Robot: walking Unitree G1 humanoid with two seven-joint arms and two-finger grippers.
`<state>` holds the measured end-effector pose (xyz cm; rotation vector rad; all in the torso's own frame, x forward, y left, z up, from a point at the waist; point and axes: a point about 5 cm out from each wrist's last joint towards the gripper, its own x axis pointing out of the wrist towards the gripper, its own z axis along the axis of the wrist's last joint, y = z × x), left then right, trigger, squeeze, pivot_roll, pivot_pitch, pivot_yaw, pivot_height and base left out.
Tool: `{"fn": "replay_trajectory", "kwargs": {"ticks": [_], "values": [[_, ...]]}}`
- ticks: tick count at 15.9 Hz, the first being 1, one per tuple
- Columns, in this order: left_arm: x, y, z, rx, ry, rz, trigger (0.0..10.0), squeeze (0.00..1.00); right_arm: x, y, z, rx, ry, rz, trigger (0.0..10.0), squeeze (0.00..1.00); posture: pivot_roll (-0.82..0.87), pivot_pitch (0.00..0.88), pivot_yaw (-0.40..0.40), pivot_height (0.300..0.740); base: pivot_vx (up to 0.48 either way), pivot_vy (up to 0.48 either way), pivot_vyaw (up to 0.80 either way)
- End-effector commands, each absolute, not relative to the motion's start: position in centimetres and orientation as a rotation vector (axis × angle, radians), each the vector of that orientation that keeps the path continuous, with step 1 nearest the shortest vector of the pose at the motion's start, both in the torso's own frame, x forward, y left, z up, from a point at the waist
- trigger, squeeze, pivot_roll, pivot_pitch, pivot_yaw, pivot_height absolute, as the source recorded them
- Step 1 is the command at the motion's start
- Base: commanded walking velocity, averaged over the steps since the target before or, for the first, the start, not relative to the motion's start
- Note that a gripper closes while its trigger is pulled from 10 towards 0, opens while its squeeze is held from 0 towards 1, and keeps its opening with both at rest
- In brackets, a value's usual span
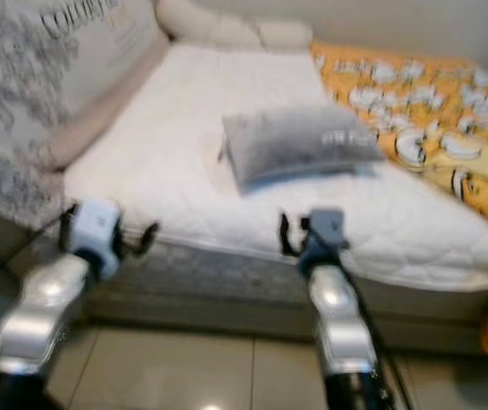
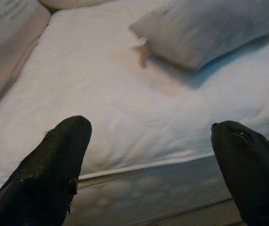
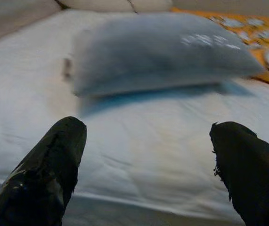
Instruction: Clean up the room
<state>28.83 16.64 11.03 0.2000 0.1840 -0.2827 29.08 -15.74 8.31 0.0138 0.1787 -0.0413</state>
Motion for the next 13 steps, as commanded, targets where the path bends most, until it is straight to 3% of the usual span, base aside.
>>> {"fn": "replay_trajectory", "kwargs": {"ticks": [1,5,13], "values": [[29.5,17.2,12.2,0.194,0.136,-0.246,10.0,0.0,29.3,-15.6,8.6,0.01,0.182,-0.045,10.0,0.0,0.01,0.0,-0.05,0.74,0.0,0.0,0.0],[29.6,17.3,12.1,0.196,0.139,-0.239,10.0,0.0,30.0,-15.3,9.6,-0.069,0.163,-0.053,10.0,0.0,0.01,0.0,-0.049,0.74,0.273,0.0,-0.63],[29.9,17.6,12.2,0.194,0.133,-0.211,10.0,0.0,30.2,-15.0,9.9,-0.089,0.166,0.008,10.0,0.0,0.01,0.0,-0.051,0.74,0.285,0.0,0.0]]}}
